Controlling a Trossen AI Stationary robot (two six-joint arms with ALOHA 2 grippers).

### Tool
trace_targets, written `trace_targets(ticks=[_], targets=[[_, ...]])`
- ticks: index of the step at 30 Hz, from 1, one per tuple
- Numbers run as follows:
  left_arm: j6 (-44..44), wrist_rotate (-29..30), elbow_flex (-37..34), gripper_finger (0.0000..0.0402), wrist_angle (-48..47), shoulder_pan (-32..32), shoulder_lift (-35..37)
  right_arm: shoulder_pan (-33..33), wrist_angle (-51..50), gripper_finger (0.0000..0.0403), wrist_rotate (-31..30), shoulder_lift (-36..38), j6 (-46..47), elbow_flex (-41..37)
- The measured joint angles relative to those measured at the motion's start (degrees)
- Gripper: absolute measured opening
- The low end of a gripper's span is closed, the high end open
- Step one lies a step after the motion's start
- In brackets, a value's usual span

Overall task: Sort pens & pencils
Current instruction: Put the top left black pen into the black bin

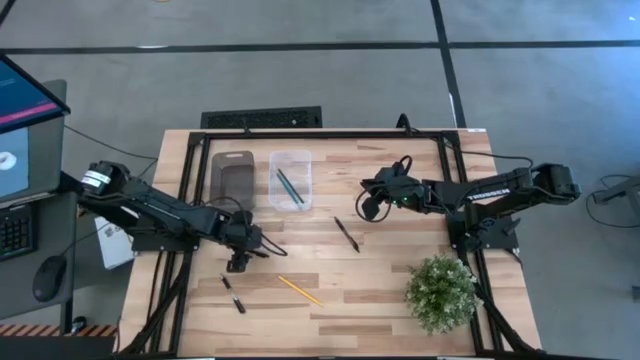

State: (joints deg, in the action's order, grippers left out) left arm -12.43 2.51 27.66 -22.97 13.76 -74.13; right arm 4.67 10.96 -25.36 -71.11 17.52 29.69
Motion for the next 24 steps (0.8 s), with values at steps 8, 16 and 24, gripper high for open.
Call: trace_targets(ticks=[8,16,24], targets=[[0.75,0.46,0.15,0.0261,-0.94,0.02,-0.02,0.0,0.22,0.0067,0.0,0.0,0.0,0.0],[0.61,0.73,0.13,0.0261,-0.45,0.02,-0.02,0.0,1.57,0.0067,-0.01,0.0,0.0,0.0],[-0.59,0.12,0.13,0.0261,-0.5,0.02,-0.02,0.0,1.55,0.0067,-0.02,0.0,-0.02,0.0]])
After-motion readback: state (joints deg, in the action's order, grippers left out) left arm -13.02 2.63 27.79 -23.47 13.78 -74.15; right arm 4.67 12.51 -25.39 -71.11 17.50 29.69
